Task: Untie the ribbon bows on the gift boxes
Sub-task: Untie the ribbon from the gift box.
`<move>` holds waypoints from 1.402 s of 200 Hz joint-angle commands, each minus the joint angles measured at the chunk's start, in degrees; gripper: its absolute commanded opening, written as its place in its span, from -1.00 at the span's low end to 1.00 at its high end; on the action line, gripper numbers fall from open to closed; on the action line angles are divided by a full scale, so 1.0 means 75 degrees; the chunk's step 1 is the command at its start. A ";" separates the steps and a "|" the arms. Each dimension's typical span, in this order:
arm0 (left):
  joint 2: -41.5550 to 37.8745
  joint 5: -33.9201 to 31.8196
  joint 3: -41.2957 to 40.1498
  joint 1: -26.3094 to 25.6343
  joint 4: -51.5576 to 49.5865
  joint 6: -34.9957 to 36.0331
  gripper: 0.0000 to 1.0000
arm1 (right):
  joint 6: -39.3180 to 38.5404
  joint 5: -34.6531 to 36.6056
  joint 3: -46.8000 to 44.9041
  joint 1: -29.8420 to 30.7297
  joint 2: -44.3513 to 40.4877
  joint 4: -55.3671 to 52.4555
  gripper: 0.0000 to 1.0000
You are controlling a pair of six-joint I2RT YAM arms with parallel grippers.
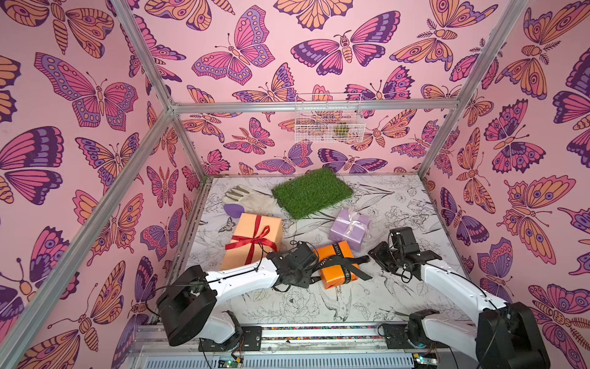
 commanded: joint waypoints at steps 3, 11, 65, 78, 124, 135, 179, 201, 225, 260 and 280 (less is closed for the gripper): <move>-0.0325 -0.0112 0.0432 0.0063 -0.0238 0.0285 0.37 | -0.0450 -0.0123 0.0430 -0.0051 -0.0481 -0.0666 0.26; -0.0460 -0.0122 0.0554 0.0059 -0.0261 0.0432 0.37 | -0.0544 -0.0186 0.0489 -0.0051 -0.0646 -0.0868 0.26; -0.0390 0.0123 0.1198 0.0067 -0.0083 0.1571 0.34 | -0.0131 -0.0926 0.0475 0.0492 -0.0984 -0.0814 0.20; -0.0184 0.0172 0.1313 0.0066 -0.0023 0.1735 0.33 | 0.0063 -0.0976 0.0418 0.0645 -0.0907 -0.0603 0.21; 0.0470 0.0359 0.1521 0.0071 0.0540 0.1975 0.29 | 0.0534 -0.1179 0.0183 0.0821 -0.0407 0.0367 0.21; 0.0577 0.0347 0.1517 0.0071 0.0646 0.1982 0.25 | 0.0627 -0.1210 0.0147 0.0848 -0.0279 0.0594 0.21; 0.0677 0.0279 0.1408 0.0077 0.0744 0.1954 -0.24 | 0.0765 -0.1211 0.0036 0.0924 0.0084 0.1044 0.12; 0.0540 0.0109 0.1286 0.0089 0.0772 0.1932 -0.66 | 0.0784 -0.1160 -0.0055 0.0923 0.0161 0.1166 -0.25; 0.0353 -0.0161 0.1122 0.0135 0.0770 0.1862 -0.87 | 0.0685 -0.1010 -0.0060 0.0921 0.0123 0.1014 -0.72; 0.0045 -0.0192 0.1103 0.0276 0.0787 0.1964 -0.25 | 0.0286 -0.0402 0.0203 0.0883 -0.0242 0.0105 -1.00; 0.0041 -0.0246 0.1234 0.0293 0.0925 0.2264 0.43 | 0.0169 -0.0262 0.0268 0.0816 -0.0450 -0.0215 -1.00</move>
